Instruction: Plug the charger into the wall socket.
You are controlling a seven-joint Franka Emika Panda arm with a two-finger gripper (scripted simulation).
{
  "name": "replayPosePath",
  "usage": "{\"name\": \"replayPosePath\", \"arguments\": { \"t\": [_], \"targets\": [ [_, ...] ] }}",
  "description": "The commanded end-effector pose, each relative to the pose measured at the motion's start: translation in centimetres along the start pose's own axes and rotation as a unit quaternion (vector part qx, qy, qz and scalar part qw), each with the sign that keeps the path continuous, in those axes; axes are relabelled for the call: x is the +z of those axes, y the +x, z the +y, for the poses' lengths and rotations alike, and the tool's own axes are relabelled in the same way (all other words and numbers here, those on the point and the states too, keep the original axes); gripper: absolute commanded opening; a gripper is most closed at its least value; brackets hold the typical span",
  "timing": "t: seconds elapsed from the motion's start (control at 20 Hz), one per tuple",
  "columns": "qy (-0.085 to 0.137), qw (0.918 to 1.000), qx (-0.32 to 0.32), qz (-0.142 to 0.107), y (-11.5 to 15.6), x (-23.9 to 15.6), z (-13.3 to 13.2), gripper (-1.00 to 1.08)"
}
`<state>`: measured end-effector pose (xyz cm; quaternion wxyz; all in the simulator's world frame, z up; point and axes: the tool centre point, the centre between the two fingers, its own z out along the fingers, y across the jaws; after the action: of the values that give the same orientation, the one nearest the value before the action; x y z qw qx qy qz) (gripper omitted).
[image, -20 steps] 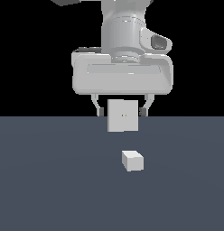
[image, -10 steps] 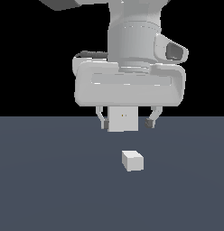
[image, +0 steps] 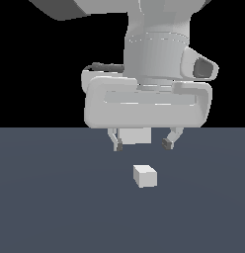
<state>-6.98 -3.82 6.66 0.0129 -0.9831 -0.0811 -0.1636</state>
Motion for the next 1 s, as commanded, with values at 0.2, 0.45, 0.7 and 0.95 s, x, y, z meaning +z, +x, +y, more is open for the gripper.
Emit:
{"name": "replayPosePath", "arguments": {
  "t": [0.2, 0.45, 0.7, 0.95],
  "targets": [
    [0.002, 0.9999, -0.005, 0.01, -0.2, 0.4, 0.1, 1.0],
    [0.002, 0.9999, -0.005, 0.009, -0.2, 0.4, 0.1, 1.0],
    [0.002, 0.9999, -0.004, 0.009, -0.3, 0.6, 0.1, 1.0],
    [0.002, 0.9999, -0.005, 0.009, -0.8, 2.0, 0.1, 1.0]
  ]
}}
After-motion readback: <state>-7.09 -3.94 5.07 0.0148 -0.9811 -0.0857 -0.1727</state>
